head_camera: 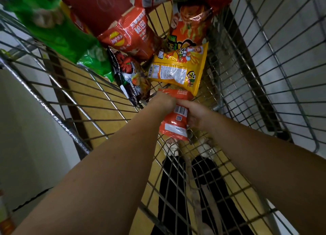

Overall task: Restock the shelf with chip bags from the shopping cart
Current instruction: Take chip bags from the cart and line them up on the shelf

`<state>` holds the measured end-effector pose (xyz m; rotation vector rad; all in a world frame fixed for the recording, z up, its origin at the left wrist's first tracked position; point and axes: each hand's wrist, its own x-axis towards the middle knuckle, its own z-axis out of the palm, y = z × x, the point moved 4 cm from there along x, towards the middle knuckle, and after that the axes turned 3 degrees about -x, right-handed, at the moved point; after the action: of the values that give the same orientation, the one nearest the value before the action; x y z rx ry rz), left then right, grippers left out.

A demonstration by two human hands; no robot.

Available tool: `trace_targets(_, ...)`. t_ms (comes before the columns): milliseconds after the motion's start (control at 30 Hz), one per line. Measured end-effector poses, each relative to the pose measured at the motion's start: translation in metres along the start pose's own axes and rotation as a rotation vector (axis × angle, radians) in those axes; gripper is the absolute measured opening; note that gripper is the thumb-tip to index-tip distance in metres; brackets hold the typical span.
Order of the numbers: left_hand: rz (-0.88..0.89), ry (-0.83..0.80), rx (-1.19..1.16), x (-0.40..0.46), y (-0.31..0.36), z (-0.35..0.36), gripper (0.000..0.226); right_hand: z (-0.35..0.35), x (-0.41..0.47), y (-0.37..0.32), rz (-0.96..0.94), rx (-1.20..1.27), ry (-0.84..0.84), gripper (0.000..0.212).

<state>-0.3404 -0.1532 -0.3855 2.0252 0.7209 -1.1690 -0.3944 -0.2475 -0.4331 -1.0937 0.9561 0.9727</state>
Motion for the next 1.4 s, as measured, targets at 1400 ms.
trace_targets(1400, -0.071, -0.271, -0.487, -0.054, 0.013, -0.026, 0.054, -0.026, -0.074, -0.047, -0.477, -0.026, 0.226, 0.025)
